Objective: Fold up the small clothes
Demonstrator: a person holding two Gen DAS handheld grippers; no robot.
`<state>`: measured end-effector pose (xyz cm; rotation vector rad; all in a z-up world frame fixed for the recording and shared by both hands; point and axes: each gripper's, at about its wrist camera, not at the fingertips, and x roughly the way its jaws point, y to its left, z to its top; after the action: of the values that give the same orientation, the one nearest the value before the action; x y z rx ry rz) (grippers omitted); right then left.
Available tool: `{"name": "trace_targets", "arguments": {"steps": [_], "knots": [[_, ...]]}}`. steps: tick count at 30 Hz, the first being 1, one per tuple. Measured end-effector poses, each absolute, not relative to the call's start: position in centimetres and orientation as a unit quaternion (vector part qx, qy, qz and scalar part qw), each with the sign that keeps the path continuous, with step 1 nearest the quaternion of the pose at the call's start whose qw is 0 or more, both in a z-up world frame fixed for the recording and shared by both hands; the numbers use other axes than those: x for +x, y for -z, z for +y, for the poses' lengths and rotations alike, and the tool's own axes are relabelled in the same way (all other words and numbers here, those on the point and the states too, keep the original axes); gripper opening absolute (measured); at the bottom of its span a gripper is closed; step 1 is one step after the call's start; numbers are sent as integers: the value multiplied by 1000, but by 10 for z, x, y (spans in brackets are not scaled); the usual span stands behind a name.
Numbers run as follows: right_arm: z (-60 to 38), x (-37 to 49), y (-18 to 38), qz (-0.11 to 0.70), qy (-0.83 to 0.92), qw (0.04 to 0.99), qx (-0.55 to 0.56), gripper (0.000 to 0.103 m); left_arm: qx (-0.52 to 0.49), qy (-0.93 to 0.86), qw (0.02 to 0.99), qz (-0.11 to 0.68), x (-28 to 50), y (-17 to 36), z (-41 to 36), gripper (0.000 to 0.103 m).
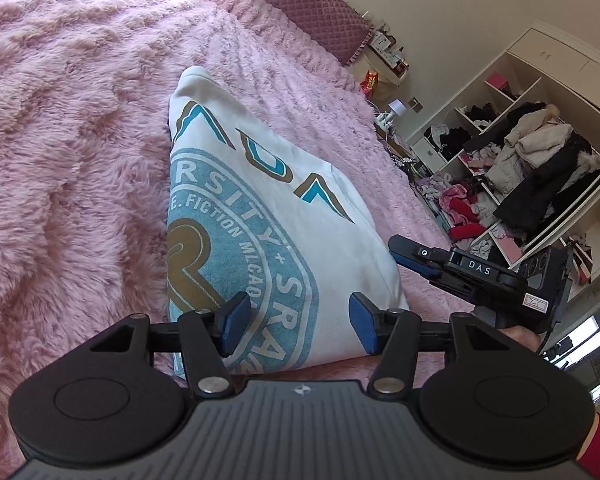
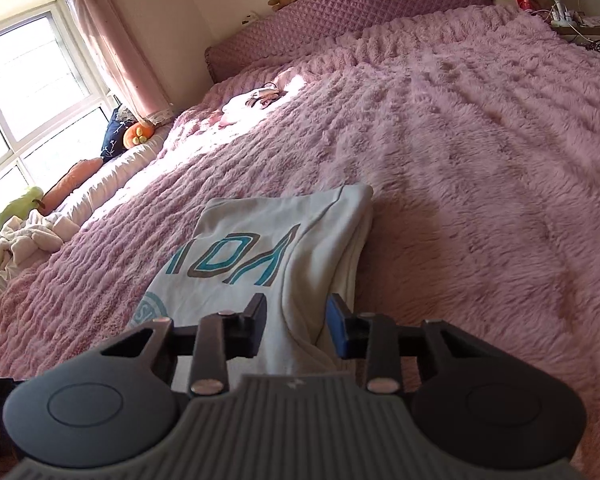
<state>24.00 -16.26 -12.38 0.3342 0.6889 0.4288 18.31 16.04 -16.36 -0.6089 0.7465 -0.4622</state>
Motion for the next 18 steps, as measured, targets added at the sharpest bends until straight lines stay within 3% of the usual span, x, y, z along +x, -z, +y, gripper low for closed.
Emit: {"name": "trace_targets", "arguments": {"steps": [7, 9, 14, 18], "knots": [[-159, 273, 140, 362, -185, 888, 215, 28, -297, 221, 857, 358, 184, 171, 164, 64], [-158, 277, 142, 361, -185, 886, 225, 0, -295, 222, 857, 360, 185, 171, 163, 64], [-155, 272, 124, 339, -197, 900, 192, 0, -299, 223, 855, 360, 186, 173, 165, 64], [-152, 279, 140, 370, -174, 898, 160, 0, -303, 224, 854, 359, 186, 175, 164, 64]]}}
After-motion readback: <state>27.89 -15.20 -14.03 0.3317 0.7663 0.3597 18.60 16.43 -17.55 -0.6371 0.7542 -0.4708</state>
